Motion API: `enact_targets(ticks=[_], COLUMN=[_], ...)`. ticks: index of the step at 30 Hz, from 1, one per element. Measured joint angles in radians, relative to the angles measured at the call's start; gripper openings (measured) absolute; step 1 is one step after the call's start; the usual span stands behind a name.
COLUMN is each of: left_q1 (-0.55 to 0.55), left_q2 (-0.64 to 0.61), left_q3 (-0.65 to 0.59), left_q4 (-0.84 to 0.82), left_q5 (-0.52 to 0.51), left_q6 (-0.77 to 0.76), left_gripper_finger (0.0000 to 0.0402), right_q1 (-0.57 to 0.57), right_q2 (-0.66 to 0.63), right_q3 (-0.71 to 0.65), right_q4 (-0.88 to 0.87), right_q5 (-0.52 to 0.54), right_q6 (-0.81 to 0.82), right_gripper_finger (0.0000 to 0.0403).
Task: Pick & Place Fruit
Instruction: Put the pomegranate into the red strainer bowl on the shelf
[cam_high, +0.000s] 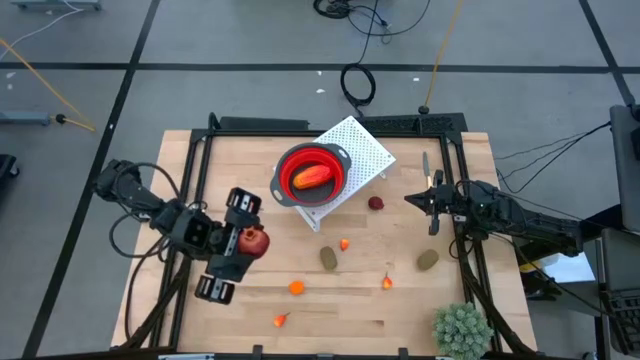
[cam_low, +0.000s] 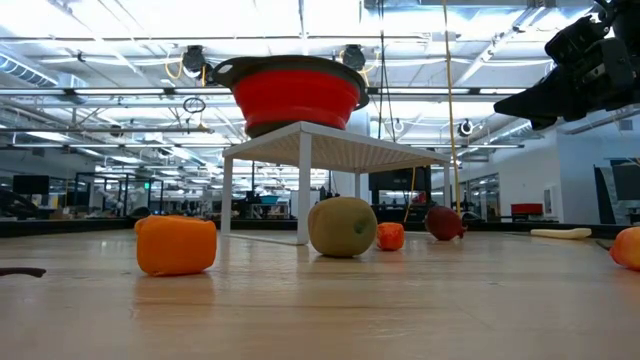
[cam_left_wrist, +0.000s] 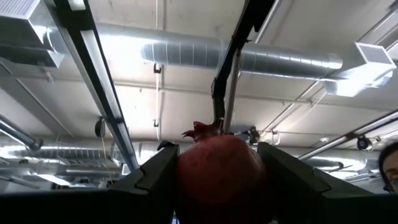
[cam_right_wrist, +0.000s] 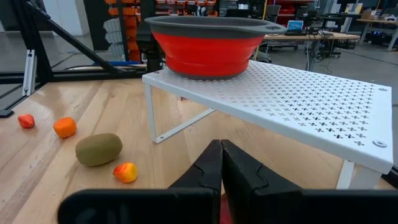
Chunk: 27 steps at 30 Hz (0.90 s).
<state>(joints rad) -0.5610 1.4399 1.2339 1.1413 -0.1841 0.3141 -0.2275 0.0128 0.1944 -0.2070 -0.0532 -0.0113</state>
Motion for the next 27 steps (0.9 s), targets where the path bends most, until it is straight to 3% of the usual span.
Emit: enact_targets(ticks=[8,14,19,27], left_q1=[0.0,0.0,0.019,0.097], left_q2=[0.0,0.001,0.0,0.0], left_q3=[0.0,0.0,0.0,0.0], left_q4=[-0.026,-0.344,-0.556,-0.866], left_q5=[-0.008,-0.216,-0.367,-0.518], left_q6=[-0.01,-0.155,-0.373,-0.667], left_gripper_finger=[0.02,0.02,0.02,0.02], right_q1=[0.0,0.0,0.0,0.0], right_q2=[0.0,0.0,0.0,0.0], right_q3=[0.0,0.0,0.0,0.0], right_q4=[0.0,0.0,0.0,0.0], right_q5=[0.0,0.0,0.0,0.0], right_q6=[0.0,0.0,0.0,0.0], right_gripper_finger=[0.0,0.0,0.0,0.0])
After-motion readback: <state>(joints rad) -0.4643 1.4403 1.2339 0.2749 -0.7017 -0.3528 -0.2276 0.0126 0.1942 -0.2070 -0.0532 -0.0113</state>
